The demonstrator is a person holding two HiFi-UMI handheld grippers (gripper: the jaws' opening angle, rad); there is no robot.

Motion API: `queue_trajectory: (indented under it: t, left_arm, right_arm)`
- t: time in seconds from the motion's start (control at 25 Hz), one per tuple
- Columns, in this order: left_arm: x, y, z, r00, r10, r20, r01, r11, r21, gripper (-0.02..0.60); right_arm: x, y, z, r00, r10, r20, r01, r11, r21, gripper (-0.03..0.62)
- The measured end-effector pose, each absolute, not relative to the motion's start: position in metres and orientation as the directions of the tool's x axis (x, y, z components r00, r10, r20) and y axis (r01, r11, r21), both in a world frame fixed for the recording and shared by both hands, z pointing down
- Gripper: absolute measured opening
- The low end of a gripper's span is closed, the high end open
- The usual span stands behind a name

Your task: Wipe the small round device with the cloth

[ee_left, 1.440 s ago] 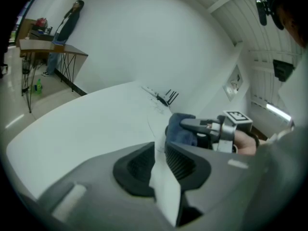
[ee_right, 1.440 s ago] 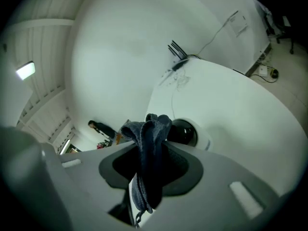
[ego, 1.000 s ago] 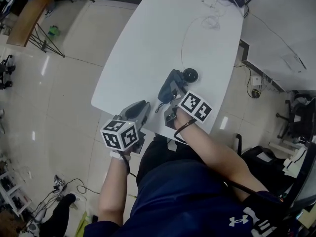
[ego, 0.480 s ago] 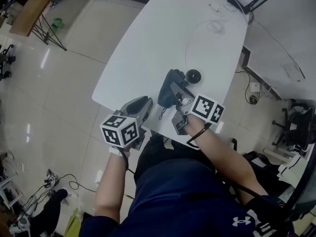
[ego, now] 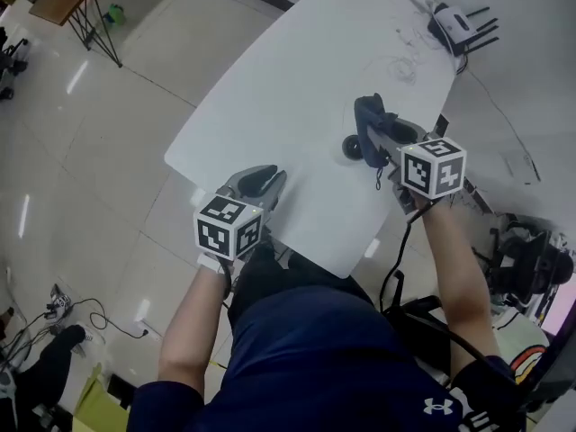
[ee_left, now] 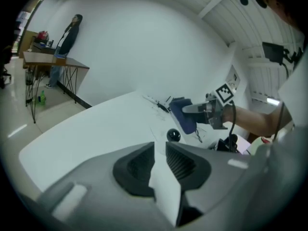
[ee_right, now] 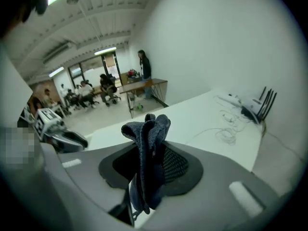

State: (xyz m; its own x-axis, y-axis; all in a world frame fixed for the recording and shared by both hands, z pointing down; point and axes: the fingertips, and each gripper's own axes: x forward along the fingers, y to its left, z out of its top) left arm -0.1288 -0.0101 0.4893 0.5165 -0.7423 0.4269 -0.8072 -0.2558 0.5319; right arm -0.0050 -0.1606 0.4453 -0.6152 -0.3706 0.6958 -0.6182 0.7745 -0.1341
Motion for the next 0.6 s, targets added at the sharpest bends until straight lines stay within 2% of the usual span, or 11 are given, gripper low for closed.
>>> queue_trajectory:
  t: [0.12, 0.28, 0.48, 0.6]
  left_arm:
    - [-0.118, 0.001, 0.495, 0.533, -0.723, 0.44, -0.802, -0.265, 0.535, 0.074]
    - [-0.113, 0.012, 0.502, 0.541, -0.714, 0.444, -0.788, -0.246, 0.565, 0.074]
    - [-0.112, 0.016, 0.5, 0.537, -0.719, 0.44, -0.786, -0.237, 0.571, 0.072]
    - [-0.121, 0.02, 0.499, 0.524, -0.726, 0.446, -0.793, -0.224, 0.567, 0.072]
  right_arm:
    - [0.0, -0.15, 0.48, -0.452, -0.463, 0.763, -0.622, 0.776, 0.103, 0.117]
    - [-0.028, -0.123, 0.502, -0.397, -0.489, 0.777, -0.554, 0.802, 0.221, 0.117]
    - [-0.061, -0.108, 0.536, -0.278, -0.631, 0.724, -0.313, 0.772, 0.553, 0.118]
    - [-0.075, -0.096, 0.57, -0.228, -0.647, 0.728, -0.2, 0.763, 0.615, 0.118]
